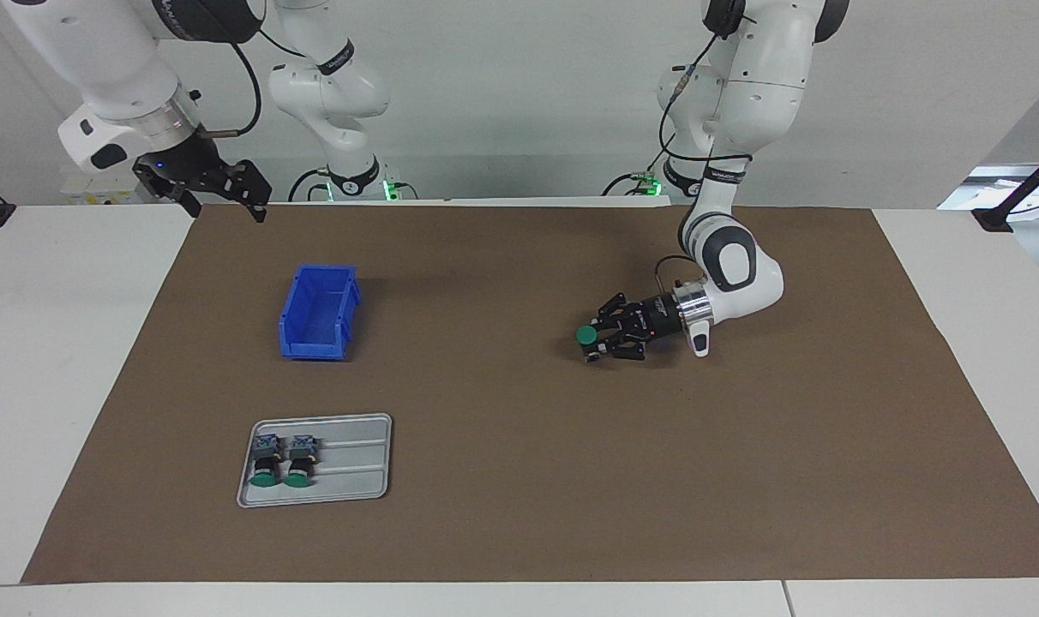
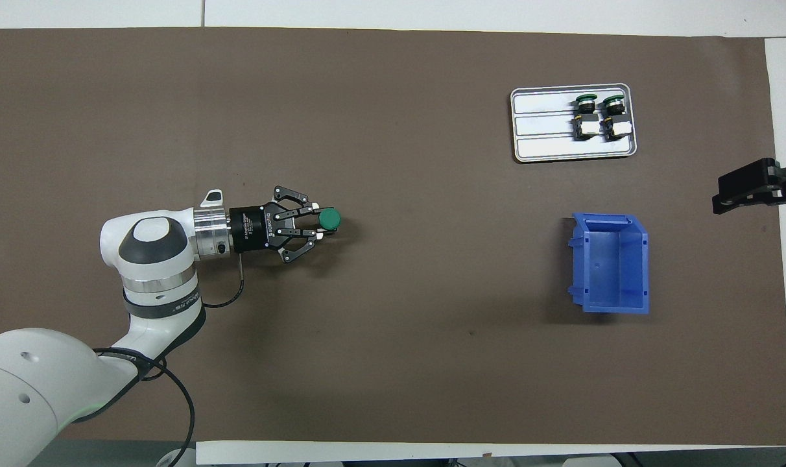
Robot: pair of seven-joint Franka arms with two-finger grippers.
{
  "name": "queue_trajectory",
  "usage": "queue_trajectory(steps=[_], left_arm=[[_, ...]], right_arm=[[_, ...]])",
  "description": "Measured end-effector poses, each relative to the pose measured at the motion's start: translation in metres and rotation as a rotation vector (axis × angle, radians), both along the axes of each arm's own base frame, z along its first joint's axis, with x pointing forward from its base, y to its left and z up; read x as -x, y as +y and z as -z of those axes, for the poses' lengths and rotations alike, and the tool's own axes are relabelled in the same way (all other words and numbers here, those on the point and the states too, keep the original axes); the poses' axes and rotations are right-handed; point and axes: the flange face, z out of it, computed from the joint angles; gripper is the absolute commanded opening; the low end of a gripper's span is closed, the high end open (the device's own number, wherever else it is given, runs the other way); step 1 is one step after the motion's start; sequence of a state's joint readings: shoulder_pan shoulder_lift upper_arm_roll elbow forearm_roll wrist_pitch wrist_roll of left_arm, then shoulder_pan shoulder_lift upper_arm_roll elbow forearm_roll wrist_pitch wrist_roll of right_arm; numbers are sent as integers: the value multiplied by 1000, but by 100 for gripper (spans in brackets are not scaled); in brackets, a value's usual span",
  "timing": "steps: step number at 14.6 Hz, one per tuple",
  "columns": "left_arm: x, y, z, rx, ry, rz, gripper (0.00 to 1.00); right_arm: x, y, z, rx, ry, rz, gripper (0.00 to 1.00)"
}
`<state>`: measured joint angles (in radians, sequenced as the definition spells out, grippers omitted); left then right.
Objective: Place and press button with both arms
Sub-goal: 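Hold the button with the left gripper, then open its fingers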
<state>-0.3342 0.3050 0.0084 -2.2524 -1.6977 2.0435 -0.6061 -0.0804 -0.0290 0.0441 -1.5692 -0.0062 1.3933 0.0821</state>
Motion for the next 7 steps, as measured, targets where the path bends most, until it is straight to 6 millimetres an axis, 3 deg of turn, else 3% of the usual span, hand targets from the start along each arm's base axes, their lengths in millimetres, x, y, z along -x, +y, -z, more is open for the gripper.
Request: queue_trajectory(steps=[1,7], left_arm=[[0,1,1,-2,2,-3,100],[1,4,2,-5,5,-8,100]], right_arm=[[0,0,0,0,0,0,99],[0,0,0,0,0,0,99]])
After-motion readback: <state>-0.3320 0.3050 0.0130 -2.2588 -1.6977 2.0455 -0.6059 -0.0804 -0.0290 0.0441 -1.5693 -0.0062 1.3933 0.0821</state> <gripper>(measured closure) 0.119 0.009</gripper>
